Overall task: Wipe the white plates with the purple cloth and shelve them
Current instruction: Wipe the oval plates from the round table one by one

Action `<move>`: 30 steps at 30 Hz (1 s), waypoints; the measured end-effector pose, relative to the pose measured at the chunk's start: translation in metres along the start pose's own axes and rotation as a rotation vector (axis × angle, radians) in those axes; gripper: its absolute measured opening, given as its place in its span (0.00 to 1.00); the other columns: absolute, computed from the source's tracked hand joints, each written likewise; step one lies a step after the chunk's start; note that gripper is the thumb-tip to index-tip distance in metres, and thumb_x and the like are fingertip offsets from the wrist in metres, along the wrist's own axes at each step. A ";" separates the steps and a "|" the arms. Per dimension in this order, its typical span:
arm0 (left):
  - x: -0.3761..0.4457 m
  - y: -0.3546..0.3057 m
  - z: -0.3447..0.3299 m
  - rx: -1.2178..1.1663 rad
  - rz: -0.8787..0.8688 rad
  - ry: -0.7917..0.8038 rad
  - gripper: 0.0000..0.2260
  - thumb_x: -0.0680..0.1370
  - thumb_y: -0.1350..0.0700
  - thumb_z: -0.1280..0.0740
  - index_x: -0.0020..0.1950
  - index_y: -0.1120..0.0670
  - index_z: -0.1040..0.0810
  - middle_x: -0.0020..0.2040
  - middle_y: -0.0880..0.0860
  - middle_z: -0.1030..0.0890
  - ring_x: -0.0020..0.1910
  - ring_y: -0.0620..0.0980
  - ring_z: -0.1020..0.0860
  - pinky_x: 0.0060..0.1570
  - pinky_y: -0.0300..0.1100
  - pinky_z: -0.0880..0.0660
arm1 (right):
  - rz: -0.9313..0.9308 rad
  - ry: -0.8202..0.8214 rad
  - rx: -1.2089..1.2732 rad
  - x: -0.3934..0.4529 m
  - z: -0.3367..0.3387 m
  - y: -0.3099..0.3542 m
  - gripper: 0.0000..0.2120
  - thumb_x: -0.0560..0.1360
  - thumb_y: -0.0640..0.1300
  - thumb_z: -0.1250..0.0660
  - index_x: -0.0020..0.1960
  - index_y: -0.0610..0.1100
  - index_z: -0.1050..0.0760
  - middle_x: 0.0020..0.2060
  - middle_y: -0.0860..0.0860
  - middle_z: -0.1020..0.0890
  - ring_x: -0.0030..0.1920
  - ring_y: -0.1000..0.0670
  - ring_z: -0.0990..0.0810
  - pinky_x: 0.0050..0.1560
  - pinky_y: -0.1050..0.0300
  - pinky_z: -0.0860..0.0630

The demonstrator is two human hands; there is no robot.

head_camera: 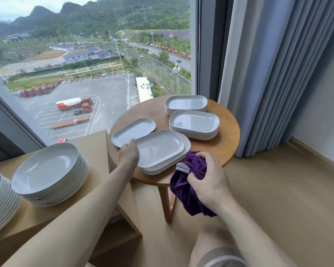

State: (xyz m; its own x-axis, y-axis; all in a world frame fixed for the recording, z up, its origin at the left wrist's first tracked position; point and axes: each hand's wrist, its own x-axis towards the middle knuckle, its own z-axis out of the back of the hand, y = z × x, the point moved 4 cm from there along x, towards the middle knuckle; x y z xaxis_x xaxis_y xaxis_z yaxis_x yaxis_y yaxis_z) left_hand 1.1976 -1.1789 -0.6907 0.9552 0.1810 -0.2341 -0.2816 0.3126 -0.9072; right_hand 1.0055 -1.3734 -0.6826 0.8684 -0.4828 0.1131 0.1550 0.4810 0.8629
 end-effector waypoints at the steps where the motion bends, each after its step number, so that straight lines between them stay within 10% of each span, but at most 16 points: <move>1: 0.001 0.000 -0.002 0.029 -0.013 -0.004 0.17 0.86 0.48 0.44 0.67 0.57 0.28 0.57 0.55 0.24 0.62 0.58 0.28 0.59 0.46 0.32 | -0.004 0.004 -0.002 0.000 0.000 0.000 0.24 0.74 0.45 0.28 0.68 0.52 0.29 0.60 0.57 0.26 0.56 0.56 0.26 0.51 0.67 0.32; 8: 0.012 0.011 -0.012 0.168 -0.059 0.019 0.06 0.83 0.52 0.42 0.48 0.51 0.29 0.53 0.53 0.25 0.64 0.58 0.28 0.64 0.49 0.30 | -0.013 0.006 -0.013 -0.001 -0.004 0.003 0.24 0.74 0.46 0.29 0.68 0.53 0.30 0.61 0.58 0.26 0.56 0.55 0.26 0.59 0.59 0.29; 17: 0.057 0.027 0.012 -0.039 0.195 -0.181 0.22 0.81 0.50 0.37 0.70 0.61 0.35 0.47 0.58 0.21 0.36 0.56 0.20 0.44 0.47 0.19 | 0.024 0.045 -0.026 -0.006 -0.013 0.008 0.24 0.74 0.46 0.29 0.68 0.54 0.31 0.60 0.61 0.27 0.59 0.57 0.26 0.59 0.61 0.29; 30: 0.109 0.028 0.027 0.041 0.277 0.018 0.07 0.83 0.57 0.36 0.57 0.60 0.26 0.49 0.58 0.15 0.20 0.46 0.20 0.18 0.31 0.31 | 0.144 0.157 -0.118 -0.015 -0.023 0.017 0.24 0.76 0.50 0.33 0.69 0.59 0.35 0.61 0.66 0.32 0.53 0.64 0.34 0.51 0.78 0.37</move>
State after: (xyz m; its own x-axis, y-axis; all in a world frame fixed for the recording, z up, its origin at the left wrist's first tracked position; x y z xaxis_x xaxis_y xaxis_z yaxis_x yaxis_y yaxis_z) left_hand 1.2914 -1.1254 -0.7325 0.8424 0.2489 -0.4778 -0.5356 0.2913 -0.7926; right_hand 1.0057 -1.3413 -0.6809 0.9466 -0.2880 0.1447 0.0706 0.6234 0.7787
